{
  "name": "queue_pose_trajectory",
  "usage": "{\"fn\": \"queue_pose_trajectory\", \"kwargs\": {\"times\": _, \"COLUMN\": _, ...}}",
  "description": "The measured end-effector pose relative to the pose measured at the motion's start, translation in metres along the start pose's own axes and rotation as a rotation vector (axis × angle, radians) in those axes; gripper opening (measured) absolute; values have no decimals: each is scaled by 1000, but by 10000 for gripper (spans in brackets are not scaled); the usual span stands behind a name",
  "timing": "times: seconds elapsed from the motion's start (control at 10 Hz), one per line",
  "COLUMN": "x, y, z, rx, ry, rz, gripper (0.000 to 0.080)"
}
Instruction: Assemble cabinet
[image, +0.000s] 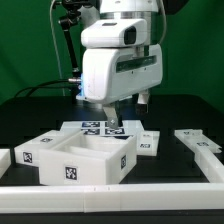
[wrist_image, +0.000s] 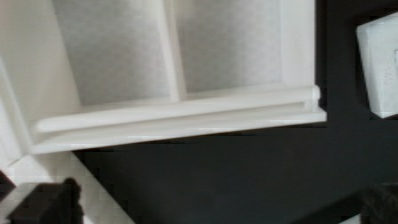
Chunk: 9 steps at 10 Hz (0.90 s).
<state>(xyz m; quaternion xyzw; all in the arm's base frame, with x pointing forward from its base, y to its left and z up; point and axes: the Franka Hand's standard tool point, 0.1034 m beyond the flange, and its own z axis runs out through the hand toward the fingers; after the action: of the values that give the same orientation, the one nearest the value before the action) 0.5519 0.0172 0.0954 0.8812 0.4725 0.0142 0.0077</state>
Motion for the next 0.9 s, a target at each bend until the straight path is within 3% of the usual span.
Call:
{"fn": "queue_pose_trajectory", "kwargs": {"times": 0.2, "x": -5, "y": -5, "z": 5, "rx": 2, "ry": 0, "rz": -3, "gripper": 796}}
{"fn": "queue_pose_trajectory", "kwargs": {"times": 0.3, "x": -15, "y": -18, "z": 13, "rx": -9, "ry": 11, "rz": -9, "gripper": 796}}
{"fn": "queue_pose_trajectory", "kwargs": {"times": 0.6, "x": -34, "y": -49, "z": 33, "rx": 2, "ry": 11, "rz": -17, "gripper": 796}}
{"fn": "queue_pose_trajectory", "kwargs": {"times": 0.9, "x": -45, "y": -56, "z": 49, "rx": 20, "ry": 3, "rz": -33, "gripper": 796}}
